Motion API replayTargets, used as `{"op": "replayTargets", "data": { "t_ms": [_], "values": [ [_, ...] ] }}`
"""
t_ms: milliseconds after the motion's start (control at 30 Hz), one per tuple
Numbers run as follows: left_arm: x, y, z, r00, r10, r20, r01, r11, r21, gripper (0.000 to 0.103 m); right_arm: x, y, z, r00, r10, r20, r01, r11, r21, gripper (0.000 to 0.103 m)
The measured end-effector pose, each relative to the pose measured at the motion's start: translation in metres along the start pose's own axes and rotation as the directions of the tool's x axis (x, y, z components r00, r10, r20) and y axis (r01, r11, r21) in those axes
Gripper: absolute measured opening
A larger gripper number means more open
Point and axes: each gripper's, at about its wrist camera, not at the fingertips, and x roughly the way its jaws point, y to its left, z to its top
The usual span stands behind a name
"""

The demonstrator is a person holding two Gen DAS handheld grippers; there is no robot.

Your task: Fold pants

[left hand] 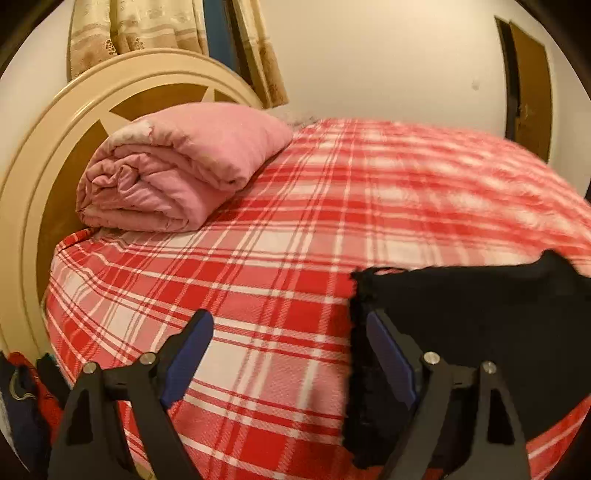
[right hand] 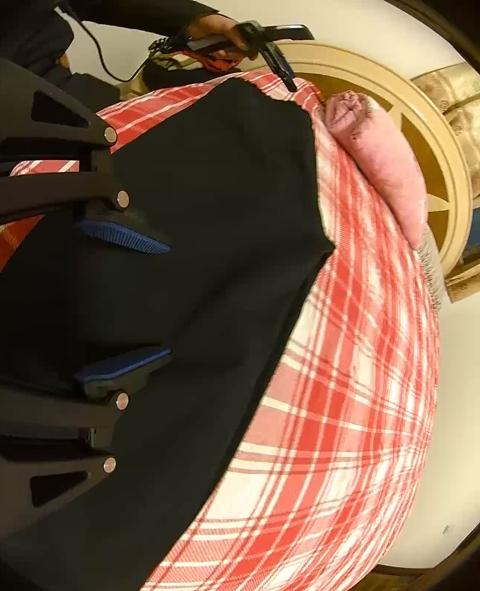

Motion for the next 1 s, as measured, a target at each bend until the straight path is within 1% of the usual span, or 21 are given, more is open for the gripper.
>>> {"op": "replayTargets", "data": {
  "t_ms": [33,67,133,233,267,367,467,500,567,633,700,733,767,867,933,1000],
  "values": [
    [-0.003,-0.006,0.0,0.999,-0.032,0.008,0.032,0.999,0.003,0.088,-0.004,0.003,0.002,1.0,0.005,0.019,-0.005,1.0,-0.006,0.054],
    [-0.006,-0.016,0.001,0.997,-0.073,0.018,0.073,0.997,0.013,0.091,-0.007,0.007,0.002,0.999,0.01,0.031,-0.01,1.0,-0.012,0.055],
    [-0.009,-0.036,0.0,0.994,-0.108,0.022,0.107,0.993,0.042,0.094,-0.012,0.017,0.004,0.999,0.017,0.05,-0.015,0.999,-0.037,0.055],
    [-0.001,-0.07,-0.002,0.988,-0.154,-0.007,0.154,0.984,0.093,0.094,-0.013,0.036,0.002,0.998,0.011,0.064,-0.004,0.994,-0.106,0.055],
    [0.006,-0.08,-0.005,0.987,-0.155,-0.029,0.158,0.982,0.106,0.094,-0.012,0.042,0.001,0.998,0.008,0.061,0.0,0.992,-0.128,0.055],
    [0.023,-0.097,-0.01,0.99,-0.122,-0.074,0.131,0.983,0.13,0.094,-0.004,0.046,-0.005,0.999,-0.014,0.042,0.02,0.989,-0.146,0.055],
    [0.035,-0.102,-0.017,0.989,-0.103,-0.106,0.118,0.983,0.144,0.094,0.002,0.035,-0.01,1.0,-0.005,0.017,0.007,0.995,-0.096,0.055],
    [0.035,-0.102,-0.018,0.988,-0.111,-0.104,0.125,0.983,0.135,0.094,0.004,0.032,-0.011,1.0,-0.006,0.013,0.007,0.997,-0.082,0.055],
    [0.037,-0.097,-0.019,0.987,-0.117,-0.105,0.129,0.985,0.111,0.101,0.008,0.024,-0.014,1.0,-0.017,-0.004,0.016,0.998,-0.056,0.056],
    [0.04,-0.095,-0.019,0.987,-0.122,-0.108,0.133,0.986,0.097,0.103,0.01,0.02,-0.017,1.0,-0.017,-0.001,0.017,0.999,-0.047,0.056],
    [0.04,-0.094,-0.02,0.985,-0.133,-0.113,0.142,0.987,0.081,0.103,0.011,0.02,-0.016,1.0,-0.019,-0.002,0.019,0.999,-0.044,0.056],
    [0.039,-0.094,-0.02,0.985,-0.133,-0.115,0.142,0.987,0.079,0.103,0.012,0.022,-0.016,1.0,-0.029,-0.005,0.029,0.998,-0.053,0.056],
    [0.039,-0.094,-0.019,0.985,-0.129,-0.115,0.139,0.987,0.083,0.103,0.013,0.023,-0.016,0.999,-0.037,-0.007,0.036,0.997,-0.064,0.058],
    [0.035,-0.097,-0.018,0.986,-0.119,-0.116,0.13,0.987,0.099,0.102,0.016,0.035,-0.017,0.998,-0.061,-0.027,0.056,0.986,-0.158,0.07],
    [0.03,-0.098,-0.017,0.986,-0.122,-0.114,0.134,0.985,0.108,0.102,0.014,0.038,-0.018,0.996,-0.086,-0.026,0.08,0.982,-0.171,0.07],
    [0.019,-0.099,-0.015,0.986,-0.134,-0.097,0.144,0.983,0.111,0.102,0.008,0.034,-0.02,0.995,-0.096,-0.016,0.093,0.983,-0.158,0.07]
  ]
}}
